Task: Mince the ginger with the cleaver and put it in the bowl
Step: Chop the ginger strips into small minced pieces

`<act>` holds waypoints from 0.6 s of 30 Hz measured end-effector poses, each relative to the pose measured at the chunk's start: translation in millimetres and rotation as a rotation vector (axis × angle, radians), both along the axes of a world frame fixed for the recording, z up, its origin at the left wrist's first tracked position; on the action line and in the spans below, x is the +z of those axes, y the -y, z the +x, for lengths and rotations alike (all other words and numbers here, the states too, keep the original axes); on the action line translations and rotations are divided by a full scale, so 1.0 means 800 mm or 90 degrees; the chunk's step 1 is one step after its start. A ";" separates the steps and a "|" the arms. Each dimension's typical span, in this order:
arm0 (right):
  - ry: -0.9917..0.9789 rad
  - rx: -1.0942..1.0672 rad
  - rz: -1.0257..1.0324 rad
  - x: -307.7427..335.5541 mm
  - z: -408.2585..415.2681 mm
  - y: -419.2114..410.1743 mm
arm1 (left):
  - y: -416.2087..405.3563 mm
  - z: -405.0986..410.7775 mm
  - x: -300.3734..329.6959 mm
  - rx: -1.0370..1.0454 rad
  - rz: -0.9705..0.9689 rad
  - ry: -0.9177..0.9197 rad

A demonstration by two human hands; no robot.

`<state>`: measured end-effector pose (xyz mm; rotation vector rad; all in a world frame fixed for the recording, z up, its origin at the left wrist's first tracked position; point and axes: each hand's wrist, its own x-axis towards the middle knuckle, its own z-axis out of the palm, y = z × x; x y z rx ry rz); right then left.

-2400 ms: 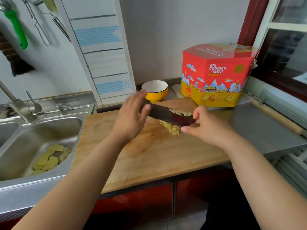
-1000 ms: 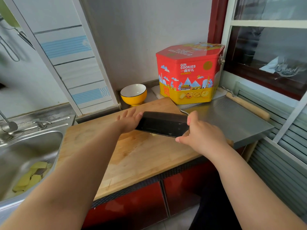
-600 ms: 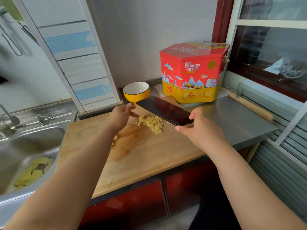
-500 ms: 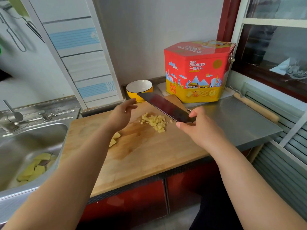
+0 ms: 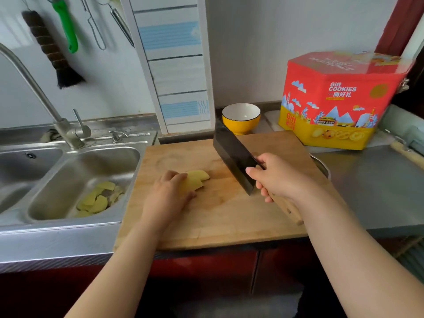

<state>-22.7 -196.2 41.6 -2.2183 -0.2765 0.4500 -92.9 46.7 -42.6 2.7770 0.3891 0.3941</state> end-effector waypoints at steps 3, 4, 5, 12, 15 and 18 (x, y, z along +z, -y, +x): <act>0.016 0.003 -0.042 -0.002 0.002 -0.008 | 0.004 -0.005 -0.007 -0.009 0.044 0.061; 0.019 0.005 -0.053 -0.003 0.001 -0.009 | 0.005 -0.005 -0.010 -0.018 0.064 0.084; 0.022 0.006 -0.063 -0.003 0.001 -0.011 | 0.006 -0.006 -0.012 -0.031 0.083 0.105; 0.032 0.018 -0.142 -0.005 0.001 -0.017 | 0.008 -0.013 -0.010 -0.032 -0.091 0.123; 0.049 0.017 -0.171 -0.005 -0.002 -0.017 | 0.010 -0.014 -0.004 -0.078 -0.301 0.086; 0.060 0.009 -0.182 -0.005 0.000 -0.017 | 0.020 -0.009 0.001 -0.143 -0.288 -0.012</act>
